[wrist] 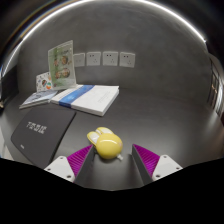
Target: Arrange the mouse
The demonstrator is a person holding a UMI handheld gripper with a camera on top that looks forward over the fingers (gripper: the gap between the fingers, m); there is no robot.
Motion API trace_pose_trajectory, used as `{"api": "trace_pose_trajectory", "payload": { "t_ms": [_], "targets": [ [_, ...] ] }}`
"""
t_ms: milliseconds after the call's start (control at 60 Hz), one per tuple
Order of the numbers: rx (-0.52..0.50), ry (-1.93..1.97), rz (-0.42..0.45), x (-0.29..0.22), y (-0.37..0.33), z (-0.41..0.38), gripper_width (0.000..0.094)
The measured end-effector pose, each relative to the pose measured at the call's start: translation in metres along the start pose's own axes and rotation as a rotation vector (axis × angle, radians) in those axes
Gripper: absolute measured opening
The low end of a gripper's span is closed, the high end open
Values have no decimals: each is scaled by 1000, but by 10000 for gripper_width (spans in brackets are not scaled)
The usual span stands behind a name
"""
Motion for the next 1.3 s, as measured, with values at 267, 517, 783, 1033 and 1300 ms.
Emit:
{"api": "trace_pose_trajectory", "payload": {
  "t_ms": [267, 517, 783, 1033, 1300],
  "targets": [
    [-25, 73, -15, -29, 49, 5, 537],
    [72, 145, 11, -43, 31, 14, 404],
    [60, 109, 355, -125, -71, -180, 399],
    [58, 125, 88, -18, 9, -313, 398],
    [89, 74, -16, 8, 33, -312, 618]
  ]
}}
Point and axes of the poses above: the point between the fingertips, and its own axes, seen from behind it with the camera up: z to the right, x down, y forward, the way the camera looks, the point moved 8 cm from there along -y, backward, against the way the camera looks, and after that the axes turned 9 degrees about y, right-handed, at the moved point
